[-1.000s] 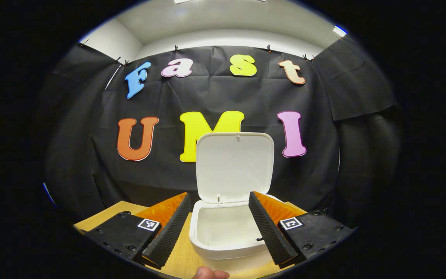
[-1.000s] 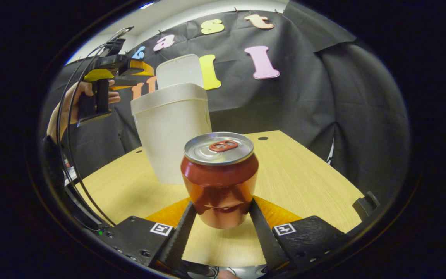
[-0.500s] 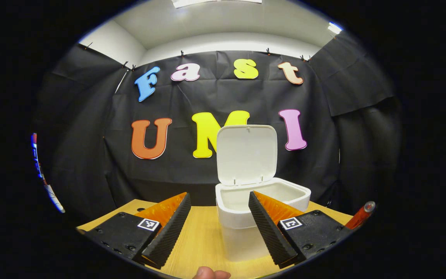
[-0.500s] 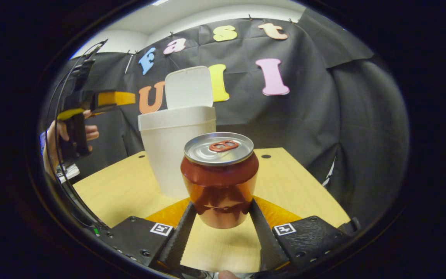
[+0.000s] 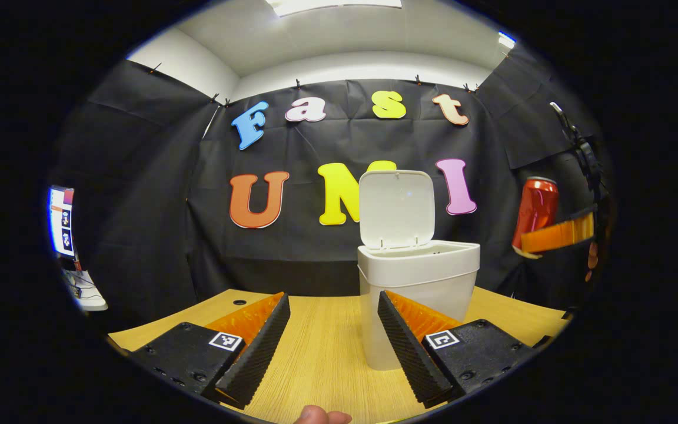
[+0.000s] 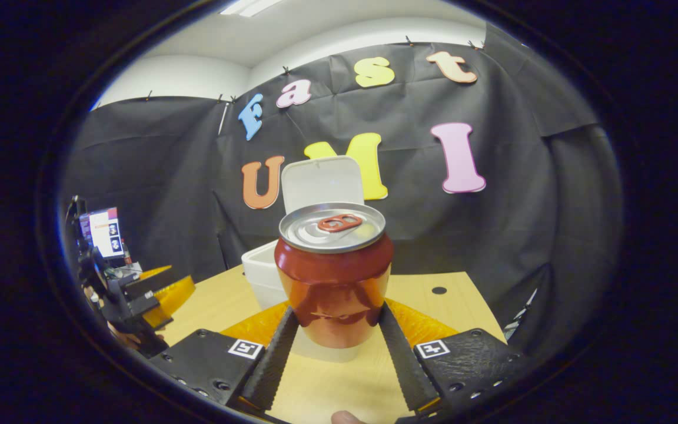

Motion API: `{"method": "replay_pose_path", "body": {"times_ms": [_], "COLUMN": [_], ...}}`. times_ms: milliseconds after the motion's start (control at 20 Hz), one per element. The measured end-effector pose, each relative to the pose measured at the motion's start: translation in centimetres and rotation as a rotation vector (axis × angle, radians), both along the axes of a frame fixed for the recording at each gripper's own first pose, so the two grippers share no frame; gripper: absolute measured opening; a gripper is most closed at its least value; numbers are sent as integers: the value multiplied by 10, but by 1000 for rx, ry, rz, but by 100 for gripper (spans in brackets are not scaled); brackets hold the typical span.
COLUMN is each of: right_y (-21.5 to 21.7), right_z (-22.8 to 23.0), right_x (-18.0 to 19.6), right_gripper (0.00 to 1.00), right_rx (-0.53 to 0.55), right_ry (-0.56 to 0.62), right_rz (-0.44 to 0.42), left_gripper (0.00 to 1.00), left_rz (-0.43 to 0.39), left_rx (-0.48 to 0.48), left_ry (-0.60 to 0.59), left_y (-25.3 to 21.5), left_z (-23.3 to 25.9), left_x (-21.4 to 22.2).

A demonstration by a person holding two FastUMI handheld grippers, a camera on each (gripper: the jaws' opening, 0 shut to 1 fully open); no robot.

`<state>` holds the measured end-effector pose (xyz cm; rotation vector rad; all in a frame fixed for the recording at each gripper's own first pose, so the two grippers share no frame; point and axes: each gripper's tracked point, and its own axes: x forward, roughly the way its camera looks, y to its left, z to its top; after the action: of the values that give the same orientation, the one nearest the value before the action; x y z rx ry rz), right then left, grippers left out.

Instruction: Press the lid of the desktop garbage bin to open it, pick up the crumpled paper on the desktop and throw it into the bin, then pick up the pop can on the desktop and drop it into the bin, and finally close the garbage bin lid.

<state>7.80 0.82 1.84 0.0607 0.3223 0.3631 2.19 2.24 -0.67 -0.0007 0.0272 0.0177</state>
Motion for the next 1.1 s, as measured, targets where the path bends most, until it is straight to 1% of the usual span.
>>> {"method": "replay_pose_path", "body": {"times_ms": [100,250,350,450,550,600,800,950,1100], "right_y": [16,44,56,65,73,76,99,105,108], "right_z": [12,21,27,20,15,12,-7,-9,-12], "right_x": [22,52,76,99,118,127,139,144,148], "right_gripper": [79,79,79,79,79,79,80,80,80], "right_rx": [-12,-25,-36,-48,-93,-117,-109,-123,-132], "right_ry": [-5,17,19,48,51,50,103,97,99], "right_rz": [16,43,36,10,-9,-18,-6,-17,-23], "left_gripper": [97,97,97,97,97,97,97,97,97], "left_rz": [7,19,9,-2,17,20,2,-3,9], "left_rx": [3,19,9,20,52,53,12,15,13], "left_ry": [12,2,-5,-7,-9,-3,17,23,23], "left_y": [6,15,16,18,26,27,23,23,28], "left_z": [-9,-8,-8,-6,-4,-5,-11,-13,-12], "left_x": [-7,-17,-22,-24,-28,-27,-26,-25,-26]}}
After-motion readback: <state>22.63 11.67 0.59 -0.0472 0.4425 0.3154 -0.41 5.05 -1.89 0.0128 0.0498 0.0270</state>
